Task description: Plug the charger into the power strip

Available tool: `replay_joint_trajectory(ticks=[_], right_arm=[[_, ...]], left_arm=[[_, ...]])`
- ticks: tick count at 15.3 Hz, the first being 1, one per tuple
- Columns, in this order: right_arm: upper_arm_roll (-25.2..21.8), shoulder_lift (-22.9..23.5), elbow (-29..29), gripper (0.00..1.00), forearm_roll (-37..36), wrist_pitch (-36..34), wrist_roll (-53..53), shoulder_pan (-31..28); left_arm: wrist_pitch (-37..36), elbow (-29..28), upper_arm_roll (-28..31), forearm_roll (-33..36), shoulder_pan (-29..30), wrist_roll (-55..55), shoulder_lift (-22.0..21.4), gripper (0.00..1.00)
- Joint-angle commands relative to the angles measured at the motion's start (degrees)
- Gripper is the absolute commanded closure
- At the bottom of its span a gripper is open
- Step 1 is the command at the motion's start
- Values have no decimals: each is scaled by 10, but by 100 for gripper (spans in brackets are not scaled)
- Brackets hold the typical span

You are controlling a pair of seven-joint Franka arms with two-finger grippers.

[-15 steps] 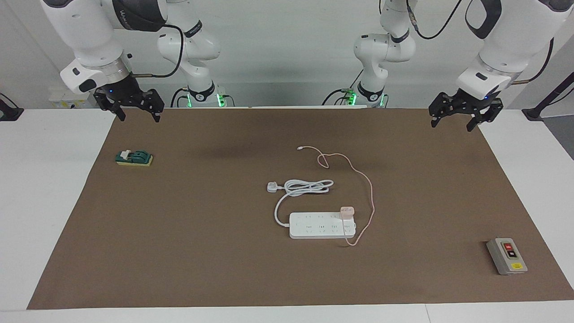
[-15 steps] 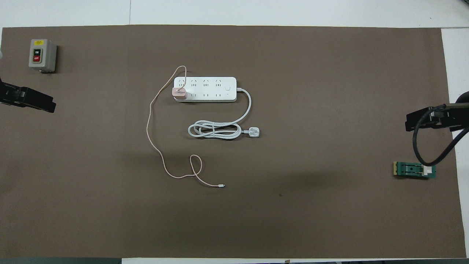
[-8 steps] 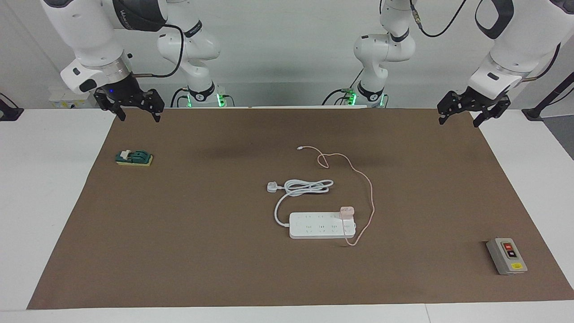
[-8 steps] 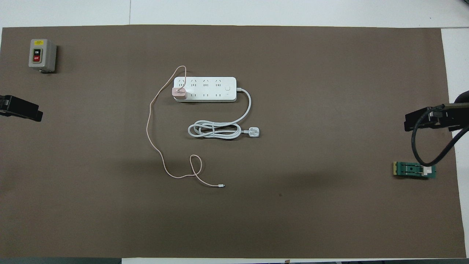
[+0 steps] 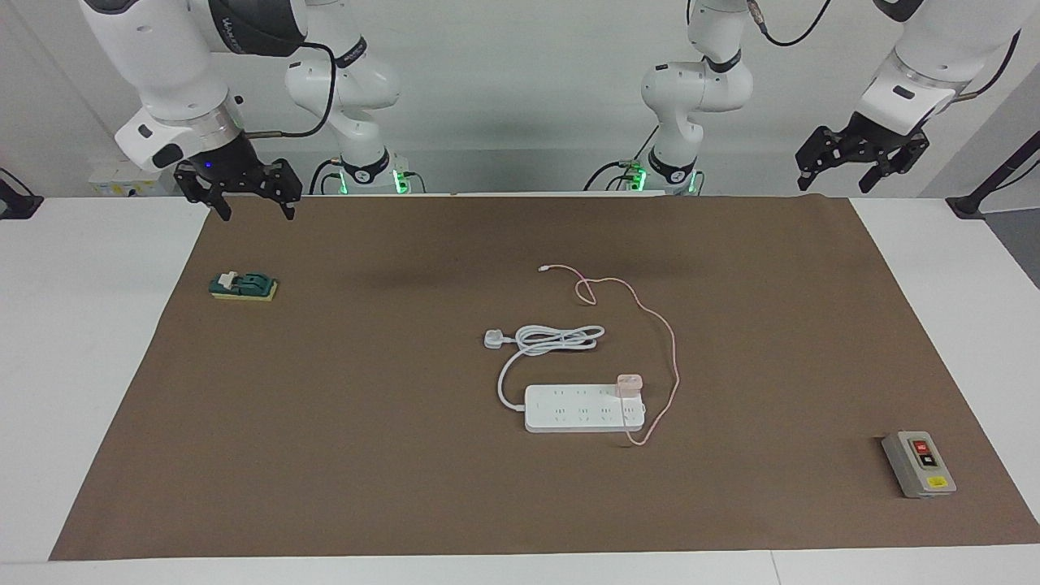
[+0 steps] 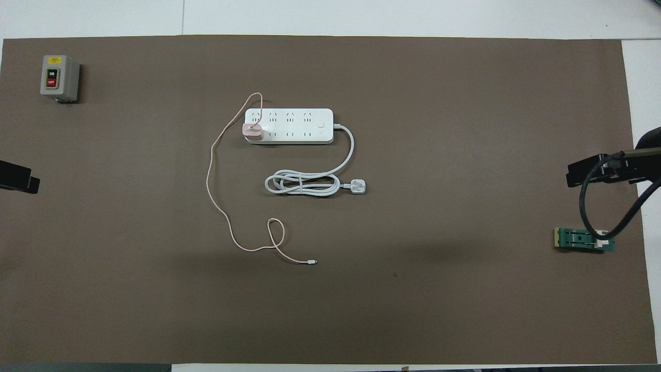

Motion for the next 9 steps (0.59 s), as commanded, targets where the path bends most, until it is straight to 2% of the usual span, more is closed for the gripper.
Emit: replay_joint_trajectory(ticks=[1, 9], right_arm=[[0, -7, -3, 0, 20, -8, -13, -7], [-1, -8, -3, 0, 19, -8, -15, -7]], left_arm=[[4, -23, -10, 7, 14, -9, -13, 0], [14, -1, -33, -6, 36, -11, 31, 0]])
